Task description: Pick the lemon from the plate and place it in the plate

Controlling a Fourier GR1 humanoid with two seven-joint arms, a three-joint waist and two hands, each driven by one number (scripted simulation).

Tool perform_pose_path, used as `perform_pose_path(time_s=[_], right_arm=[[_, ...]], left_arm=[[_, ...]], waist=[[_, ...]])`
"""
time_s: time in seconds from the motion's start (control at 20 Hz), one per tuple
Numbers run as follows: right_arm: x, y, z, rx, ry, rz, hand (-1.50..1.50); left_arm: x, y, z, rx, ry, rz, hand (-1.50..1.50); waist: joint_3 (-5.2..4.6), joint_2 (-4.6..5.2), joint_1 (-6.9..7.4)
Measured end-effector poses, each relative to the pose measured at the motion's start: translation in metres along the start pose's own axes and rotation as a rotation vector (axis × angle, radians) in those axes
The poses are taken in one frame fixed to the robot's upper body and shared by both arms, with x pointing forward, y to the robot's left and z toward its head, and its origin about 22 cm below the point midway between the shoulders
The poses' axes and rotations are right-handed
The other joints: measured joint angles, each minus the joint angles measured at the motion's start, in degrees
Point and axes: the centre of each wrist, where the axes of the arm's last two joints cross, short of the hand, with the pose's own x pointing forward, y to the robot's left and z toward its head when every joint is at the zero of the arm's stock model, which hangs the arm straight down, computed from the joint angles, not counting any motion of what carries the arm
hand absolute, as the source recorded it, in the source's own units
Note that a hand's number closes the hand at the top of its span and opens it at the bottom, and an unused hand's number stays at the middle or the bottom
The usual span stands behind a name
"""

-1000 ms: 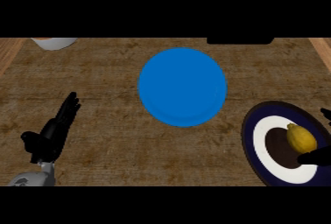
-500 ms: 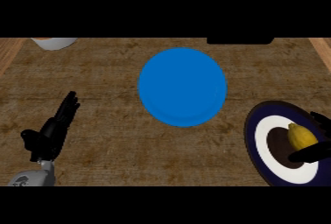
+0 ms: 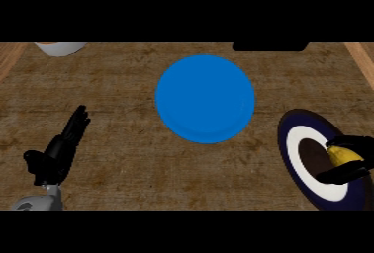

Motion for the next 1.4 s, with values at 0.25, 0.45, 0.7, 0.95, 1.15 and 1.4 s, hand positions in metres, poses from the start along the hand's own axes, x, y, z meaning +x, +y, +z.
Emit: perform_pose_path(time_s=[0.25, 0.45, 0.7, 0.95, 1.15, 1.4], right_arm=[[-0.007, 0.002, -0.008, -0.023, -0.048, 0.012, 1.50], [0.001, 0.008, -0.003, -0.099, -0.089, 0.030, 1.50], [0.000, 0.059, 0.034, -0.303, -0.069, 0.069, 1.50], [0.011, 0.100, 0.085, -0.510, -0.105, 0.079, 1.50], [0.022, 0.120, 0.139, -0.622, -0.159, 0.082, 1.50], [0.036, 0.133, 0.200, -0.761, -0.248, 0.090, 1.50]], left_arm=[[0.003, -0.003, -0.003, 0.000, -0.001, -0.001, 0.00], [0.001, 0.003, -0.007, 0.006, -0.001, -0.004, 0.00], [-0.006, 0.007, 0.003, 0.028, 0.024, 0.001, 0.00], [-0.008, 0.011, 0.008, 0.041, 0.031, -0.008, 0.00], [-0.006, 0.010, 0.006, 0.038, 0.023, -0.004, 0.00], [-0.004, 0.009, 0.006, 0.025, 0.016, -0.001, 0.00]], waist=[[-0.29, -0.13, -0.08], [0.10, 0.05, -0.24], [0.36, -0.41, -1.80], [0.40, -0.62, -2.53], [0.47, -0.39, -2.25], [0.53, -0.18, -1.41]])
